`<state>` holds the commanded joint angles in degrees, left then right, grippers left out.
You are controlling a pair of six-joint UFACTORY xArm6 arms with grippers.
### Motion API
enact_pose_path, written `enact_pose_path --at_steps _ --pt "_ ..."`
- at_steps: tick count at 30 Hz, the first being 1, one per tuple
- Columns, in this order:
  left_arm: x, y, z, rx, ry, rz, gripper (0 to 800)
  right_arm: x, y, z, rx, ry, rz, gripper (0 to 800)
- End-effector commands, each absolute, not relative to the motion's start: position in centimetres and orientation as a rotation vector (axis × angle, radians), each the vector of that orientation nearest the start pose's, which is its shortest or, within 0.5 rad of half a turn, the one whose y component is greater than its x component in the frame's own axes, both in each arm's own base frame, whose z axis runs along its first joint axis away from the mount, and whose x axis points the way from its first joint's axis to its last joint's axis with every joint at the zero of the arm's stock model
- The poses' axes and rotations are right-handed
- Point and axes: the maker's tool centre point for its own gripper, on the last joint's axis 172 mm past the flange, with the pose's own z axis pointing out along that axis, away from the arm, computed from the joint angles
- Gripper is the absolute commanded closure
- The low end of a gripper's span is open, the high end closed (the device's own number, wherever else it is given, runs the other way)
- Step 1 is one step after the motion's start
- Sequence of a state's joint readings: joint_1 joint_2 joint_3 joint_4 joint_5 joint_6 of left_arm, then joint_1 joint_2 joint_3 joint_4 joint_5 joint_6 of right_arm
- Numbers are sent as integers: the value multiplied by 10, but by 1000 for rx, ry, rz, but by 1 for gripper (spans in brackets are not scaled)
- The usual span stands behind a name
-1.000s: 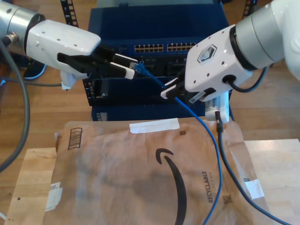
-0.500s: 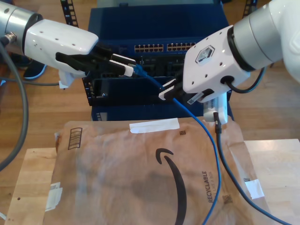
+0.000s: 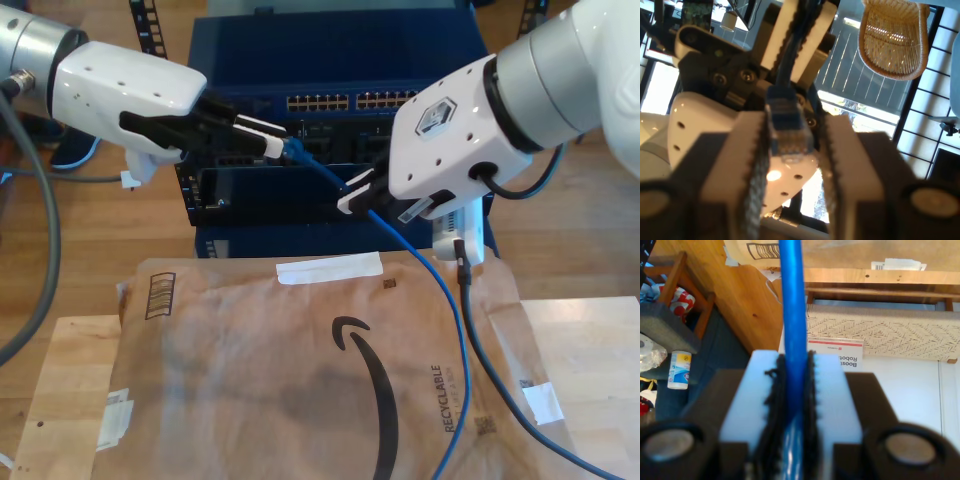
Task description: Grab the cable and plug it in
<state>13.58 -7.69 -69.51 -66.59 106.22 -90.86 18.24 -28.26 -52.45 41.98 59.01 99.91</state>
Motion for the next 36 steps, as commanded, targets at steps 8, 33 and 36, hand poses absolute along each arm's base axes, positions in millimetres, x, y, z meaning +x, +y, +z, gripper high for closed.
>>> enact_pose_path --at_steps 8,33,36 --pt "394 -168 448 1343 1678 -1327 786 375 266 387 -1629 1812 535 458" --pt "393 -109 458 931 1457 -1975 797 365 309 472 -1687 1248 26 69" --pt "386 -110 459 912 1483 -2056 798 349 332 479 -1701 1175 26 72"
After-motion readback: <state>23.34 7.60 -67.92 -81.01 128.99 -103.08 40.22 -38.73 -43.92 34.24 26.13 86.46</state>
